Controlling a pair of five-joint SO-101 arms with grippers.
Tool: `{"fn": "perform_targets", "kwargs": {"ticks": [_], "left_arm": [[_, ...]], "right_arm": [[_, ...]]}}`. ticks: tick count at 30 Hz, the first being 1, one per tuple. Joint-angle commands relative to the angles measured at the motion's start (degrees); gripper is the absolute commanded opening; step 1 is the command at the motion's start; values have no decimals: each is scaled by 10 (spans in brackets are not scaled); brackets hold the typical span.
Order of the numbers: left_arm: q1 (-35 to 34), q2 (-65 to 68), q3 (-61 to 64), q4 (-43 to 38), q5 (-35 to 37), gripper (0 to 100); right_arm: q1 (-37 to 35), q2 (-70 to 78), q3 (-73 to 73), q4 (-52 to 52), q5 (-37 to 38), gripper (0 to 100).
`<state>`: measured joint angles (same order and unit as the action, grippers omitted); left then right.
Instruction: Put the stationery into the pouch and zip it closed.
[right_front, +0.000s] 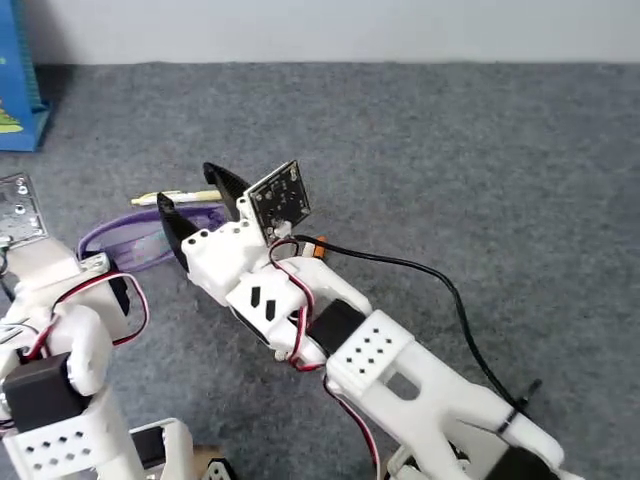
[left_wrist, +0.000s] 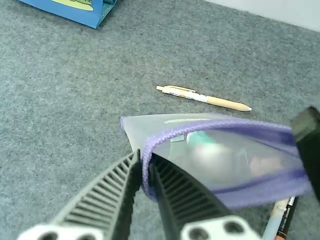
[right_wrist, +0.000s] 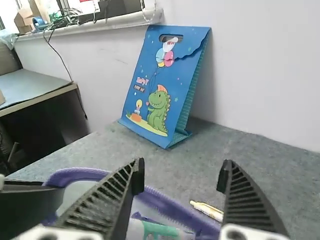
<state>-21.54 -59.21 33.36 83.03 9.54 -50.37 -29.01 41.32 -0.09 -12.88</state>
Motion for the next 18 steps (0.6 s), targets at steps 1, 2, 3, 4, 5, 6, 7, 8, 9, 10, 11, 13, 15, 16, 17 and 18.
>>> {"fn": "perform_targets", "kwargs": {"ticks": [1,2,3,4,5,6,7,8,9,10,11,13,15,16,17,18], "left_arm": [[5,1,8,-7,-1,13],[5,1,8,-7,-1,13],[5,1,8,-7,-1,13],[5,1,8,-7,-1,13],[3,1,8,-7,-1,13],[-6,1,8,-7,-1,13],[-17,1,8,-8,-1,13],[-25,1,8,-9,-1,13],[-29,1,8,-9,-1,13],[-32,1,8,-9,-1,13],[-32,1,9,-7,-2,13],[-32,1,9,-7,-2,13],[-32,1,9,-8,-2,13],[-32,1,9,-8,-2,13],[-32,1,9,-8,-2,13],[-32,1,9,-9,-2,13]], "right_arm": [[-2,-78,-6,72,6,235],[0,-95,-6,100,6,235],[9,-109,-6,131,4,235],[20,-119,-8,164,3,235],[30,-129,-8,196,2,235],[47,-132,-8,230,-4,235],[69,-134,-9,262,-23,235],[93,-136,-9,296,-50,234],[117,-134,-10,330,-75,234],[139,-131,-9,362,-92,234],[157,-129,-7,392,-102,234],[184,-115,-7,443,-114,234],[195,-97,-7,474,-125,234],[195,-86,-7,484,-126,234],[194,-72,-6,490,-125,234],[194,-56,-6,491,-126,234]]}}
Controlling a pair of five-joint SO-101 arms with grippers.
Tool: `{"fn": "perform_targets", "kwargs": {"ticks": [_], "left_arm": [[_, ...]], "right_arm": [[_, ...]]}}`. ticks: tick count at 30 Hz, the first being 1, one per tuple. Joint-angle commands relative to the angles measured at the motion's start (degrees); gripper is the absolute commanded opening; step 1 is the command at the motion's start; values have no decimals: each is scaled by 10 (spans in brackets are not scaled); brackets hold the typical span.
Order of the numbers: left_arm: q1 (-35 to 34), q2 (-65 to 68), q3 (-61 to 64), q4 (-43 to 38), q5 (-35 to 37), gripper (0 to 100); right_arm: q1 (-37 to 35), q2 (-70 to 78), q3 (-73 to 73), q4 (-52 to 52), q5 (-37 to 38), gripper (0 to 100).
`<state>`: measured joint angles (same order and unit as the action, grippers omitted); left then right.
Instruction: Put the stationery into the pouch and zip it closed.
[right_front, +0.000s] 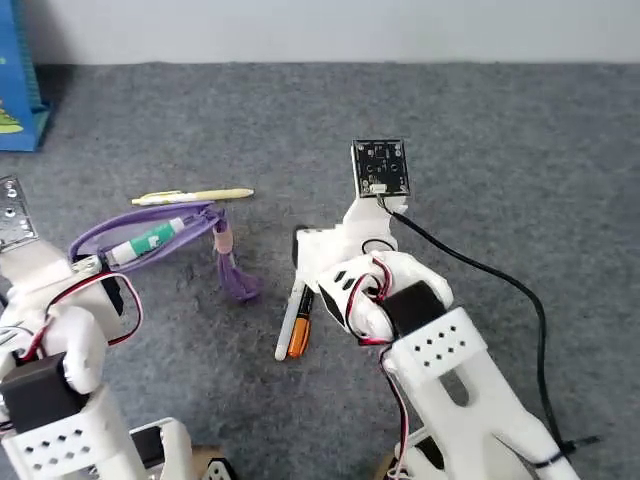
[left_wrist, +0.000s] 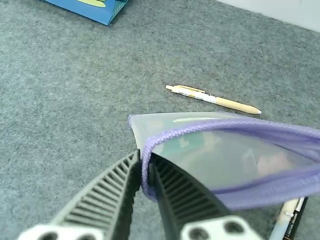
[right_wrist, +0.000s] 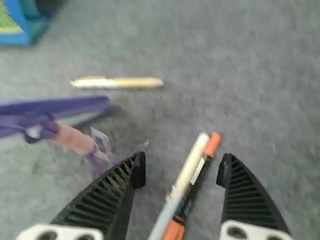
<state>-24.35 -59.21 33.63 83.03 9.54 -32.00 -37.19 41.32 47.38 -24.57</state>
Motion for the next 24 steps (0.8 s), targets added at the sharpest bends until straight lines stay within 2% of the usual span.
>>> {"fn": "perform_targets", "kwargs": {"ticks": [1,9,16,24], "left_arm": [[-4,1,7,-8,-2,13],[-6,1,7,-6,-3,13],[-6,1,7,-6,-3,13],[-6,0,18,-10,-4,13]], "right_arm": [[10,44,-6,14,-9,234],[9,244,-23,-116,-4,234],[10,416,-147,-86,-10,234],[10,525,-264,-47,-30,234]]}}
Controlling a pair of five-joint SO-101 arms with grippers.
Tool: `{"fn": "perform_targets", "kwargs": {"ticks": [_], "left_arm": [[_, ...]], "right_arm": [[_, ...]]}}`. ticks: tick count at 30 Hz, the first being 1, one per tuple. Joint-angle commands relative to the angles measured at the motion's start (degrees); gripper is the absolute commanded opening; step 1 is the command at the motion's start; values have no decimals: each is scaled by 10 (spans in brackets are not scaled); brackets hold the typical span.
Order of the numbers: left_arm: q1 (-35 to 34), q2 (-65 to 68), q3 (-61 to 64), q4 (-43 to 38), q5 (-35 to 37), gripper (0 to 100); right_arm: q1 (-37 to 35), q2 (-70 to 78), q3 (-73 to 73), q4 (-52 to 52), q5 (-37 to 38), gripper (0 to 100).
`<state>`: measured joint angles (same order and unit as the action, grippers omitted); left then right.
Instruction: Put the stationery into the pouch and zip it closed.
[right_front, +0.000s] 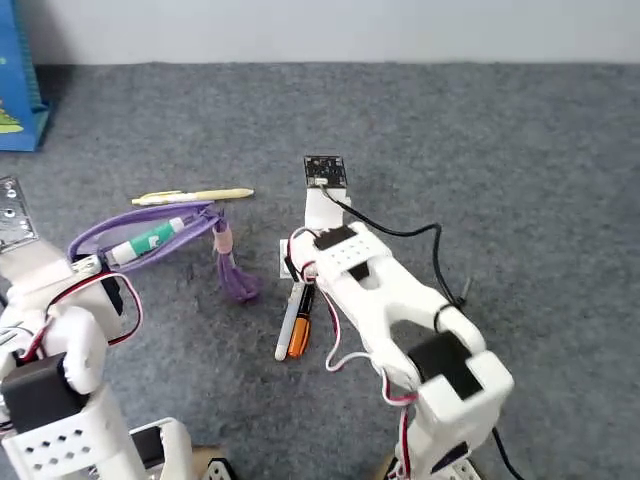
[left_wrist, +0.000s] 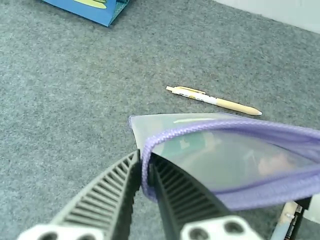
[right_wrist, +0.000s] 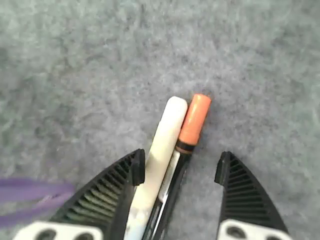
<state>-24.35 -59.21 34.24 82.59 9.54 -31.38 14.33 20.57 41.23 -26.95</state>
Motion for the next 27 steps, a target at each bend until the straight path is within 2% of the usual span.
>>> {"fn": "perform_targets", "kwargs": {"ticks": [1,5,10,16,19,27], "left_arm": [[-6,0,12,-5,-4,13],[-6,0,12,-5,-4,13],[-6,0,12,-5,-4,13],[-7,0,12,-5,-4,13],[-7,0,12,-5,-4,13],[-7,0,12,-5,-4,13]], "right_arm": [[4,19,-63,21,-6,233],[7,41,-76,53,-6,193],[8,43,-76,80,-6,11],[9,42,-76,82,-4,35],[15,30,-76,95,22,35],[20,-103,-73,163,33,8]]}}
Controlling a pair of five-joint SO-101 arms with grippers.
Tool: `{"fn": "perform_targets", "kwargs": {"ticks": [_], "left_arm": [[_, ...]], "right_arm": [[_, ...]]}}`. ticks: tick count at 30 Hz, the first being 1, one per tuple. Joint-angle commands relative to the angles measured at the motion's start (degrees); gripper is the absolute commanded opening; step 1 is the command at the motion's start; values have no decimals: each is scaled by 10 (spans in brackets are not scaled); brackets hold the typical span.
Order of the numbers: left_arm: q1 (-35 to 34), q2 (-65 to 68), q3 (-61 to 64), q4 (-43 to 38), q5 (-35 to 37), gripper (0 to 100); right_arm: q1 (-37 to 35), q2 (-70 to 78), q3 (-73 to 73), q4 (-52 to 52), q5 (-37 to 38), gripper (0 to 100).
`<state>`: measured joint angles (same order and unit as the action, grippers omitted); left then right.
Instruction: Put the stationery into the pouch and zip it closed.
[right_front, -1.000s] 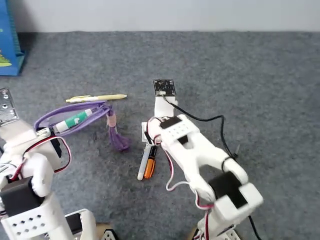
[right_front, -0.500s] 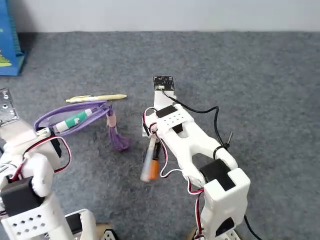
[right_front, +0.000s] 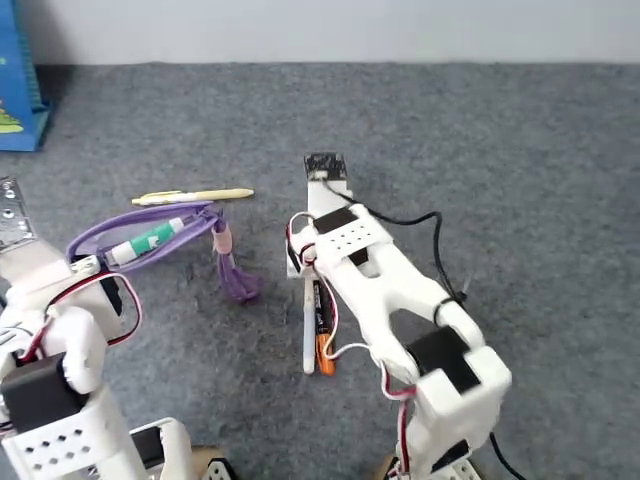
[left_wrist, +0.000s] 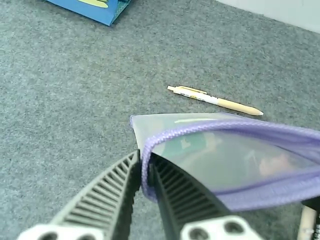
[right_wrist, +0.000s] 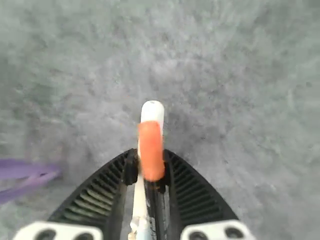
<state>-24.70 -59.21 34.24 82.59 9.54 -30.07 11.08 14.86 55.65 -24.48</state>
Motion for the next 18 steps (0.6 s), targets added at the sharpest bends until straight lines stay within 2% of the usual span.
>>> {"fn": "perform_targets", "kwargs": {"ticks": [1,7,18], "left_arm": [[-4,0,12,-5,-4,13],[-4,0,12,-4,-4,13],[-4,0,13,-4,-4,13]], "right_arm": [[7,-84,-16,22,10,8],[7,-138,-19,17,60,8],[2,-274,-17,-79,161,8]]}}
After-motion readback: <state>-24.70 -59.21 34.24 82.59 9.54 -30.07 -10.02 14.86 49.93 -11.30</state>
